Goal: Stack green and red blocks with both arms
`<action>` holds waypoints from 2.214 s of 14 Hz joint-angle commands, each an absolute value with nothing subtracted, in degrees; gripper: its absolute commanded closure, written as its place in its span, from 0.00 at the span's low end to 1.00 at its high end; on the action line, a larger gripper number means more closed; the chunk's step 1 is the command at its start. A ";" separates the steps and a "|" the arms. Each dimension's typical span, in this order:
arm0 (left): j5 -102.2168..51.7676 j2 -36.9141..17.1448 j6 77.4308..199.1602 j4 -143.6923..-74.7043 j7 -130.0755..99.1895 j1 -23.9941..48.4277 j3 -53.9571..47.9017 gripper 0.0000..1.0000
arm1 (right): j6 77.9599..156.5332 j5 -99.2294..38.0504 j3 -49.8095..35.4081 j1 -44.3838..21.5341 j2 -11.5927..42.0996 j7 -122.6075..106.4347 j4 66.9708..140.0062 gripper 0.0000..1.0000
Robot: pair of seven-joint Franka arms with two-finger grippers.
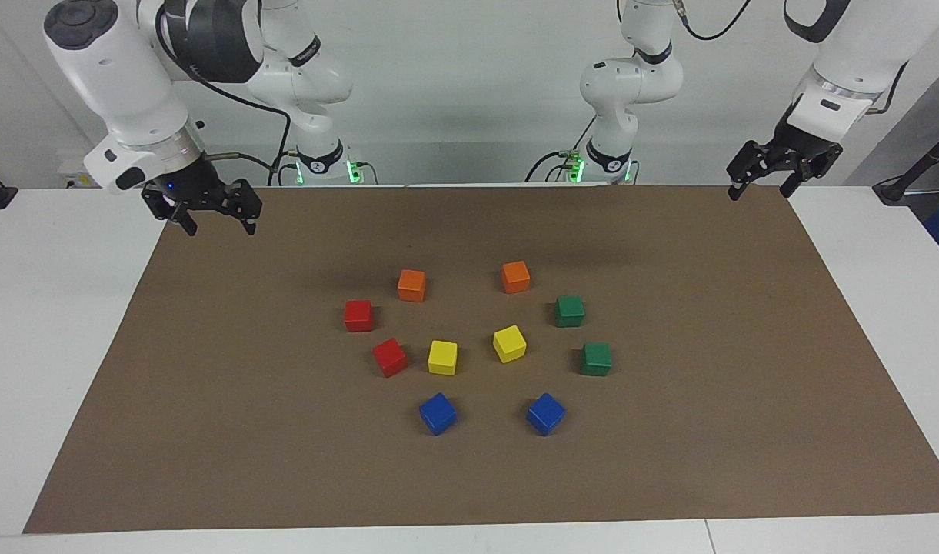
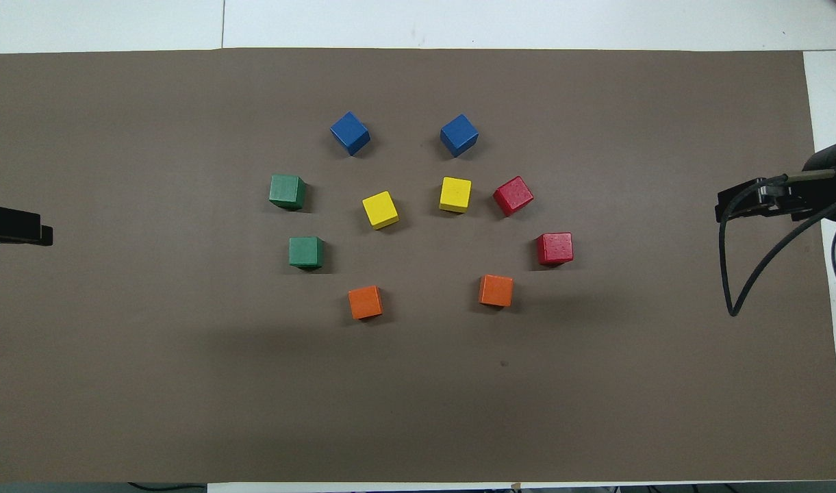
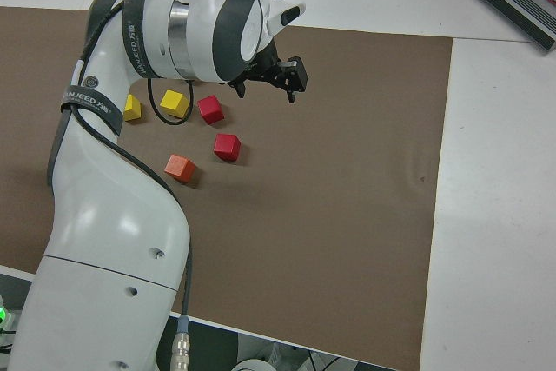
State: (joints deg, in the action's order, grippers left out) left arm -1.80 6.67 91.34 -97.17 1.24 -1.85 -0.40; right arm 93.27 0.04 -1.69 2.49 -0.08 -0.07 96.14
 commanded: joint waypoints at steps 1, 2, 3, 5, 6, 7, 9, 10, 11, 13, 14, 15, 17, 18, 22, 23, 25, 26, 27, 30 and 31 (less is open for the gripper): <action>-1.05 7.29 90.97 -97.21 2.28 -2.11 -0.17 0.00 | 94.75 -2.02 -2.02 2.73 -2.20 -1.05 99.49 0.00; -1.05 7.29 90.88 -97.29 2.20 -2.11 -0.18 0.00 | 94.66 -2.72 -2.02 2.72 -2.37 -1.23 99.75 0.00; -1.05 7.29 90.97 -97.29 2.11 -2.11 -0.18 0.00 | 94.83 -4.03 -2.02 2.99 -2.98 -1.49 101.32 0.00; -1.05 7.29 91.05 -97.29 2.11 -2.11 -0.18 0.00 | 95.36 -4.66 -2.02 3.08 -3.95 -3.24 102.92 0.00; -1.05 7.29 91.05 -97.29 2.11 -2.11 -0.18 0.00 | 95.88 -4.57 -1.93 3.08 -3.87 -3.16 102.75 0.00; -1.05 7.29 91.14 -97.38 1.50 -2.11 -0.18 0.00 | 97.37 -4.66 -2.02 2.82 -3.78 -2.82 102.74 0.00; -1.05 7.99 93.67 -99.30 0.80 -1.24 -0.44 0.00 | 97.73 -4.66 -2.72 0.72 -3.78 0.67 102.83 0.00; -1.05 8.69 96.13 -101.49 -1.04 -0.71 -1.31 0.00 | 98.26 -4.66 -2.72 -1.12 -3.69 4.44 103.01 0.00; -1.05 9.48 98.50 -103.86 -4.36 1.47 -2.19 0.00 | 99.04 -4.66 -2.72 -3.32 -3.34 7.70 103.01 0.00; -1.05 9.84 103.68 -107.82 -11.22 6.30 -2.37 0.00 | 102.21 -4.31 -2.72 -6.67 -1.86 10.19 103.44 0.00; -1.14 8.97 105.80 -108.97 -12.55 8.24 -2.37 0.00 | 103.00 -4.39 -2.72 -7.46 -0.19 10.28 103.62 0.00; -1.06 7.49 108.08 -110.46 -13.00 9.83 -2.37 0.00 | 104.40 -4.31 -2.72 -8.69 1.30 10.28 104.58 0.00; -1.06 6.07 113.44 -115.11 -13.01 12.38 -2.37 0.00 | 110.44 -4.13 -2.72 -11.41 2.20 10.37 108.78 0.00; -1.05 4.32 116.34 -116.79 -13.62 14.13 -2.37 0.00 | 114.22 -3.78 -2.72 -12.12 2.37 10.46 111.51 0.00; -1.05 -2.63 123.47 -118.47 -15.21 17.05 -2.37 0.00 | 123.30 -2.82 -2.64 -11.60 7.20 9.76 114.26 0.00; -1.14 -4.46 124.53 -118.48 -15.29 17.49 -2.37 0.00 | 123.92 -2.29 -2.72 -11.78 7.73 9.84 114.52 0.00; -1.06 -6.15 126.46 -119.17 -15.38 18.72 -2.37 0.00 | 124.89 -1.85 -2.64 -12.04 9.13 10.19 114.52 0.00; -1.14 -6.24 127.17 -119.70 -15.29 18.72 -2.37 0.00 | 125.76 -1.24 -2.64 -11.61 9.58 10.28 114.78 0.00; -1.14 -6.33 127.61 -119.97 -15.38 18.72 -2.46 0.00 | 125.95 -1.14 -2.64 -11.60 9.93 10.46 115.05 0.00; -1.14 -7.90 130.24 -121.11 -16.34 19.94 -2.46 0.00 | 127.70 -1.06 -2.64 -11.78 11.07 10.55 115.40 0.00; -1.14 -8.78 131.47 -121.20 -16.78 20.13 -2.46 0.00 | 128.75 -1.05 -2.64 -11.86 11.42 10.55 115.92 0.00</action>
State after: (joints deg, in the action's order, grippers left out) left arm -1.74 -7.87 128.05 -119.66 -14.86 18.19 -3.32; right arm 126.30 -1.96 -2.41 -12.12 10.95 10.07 114.61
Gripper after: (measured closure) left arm 0.000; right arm 0.000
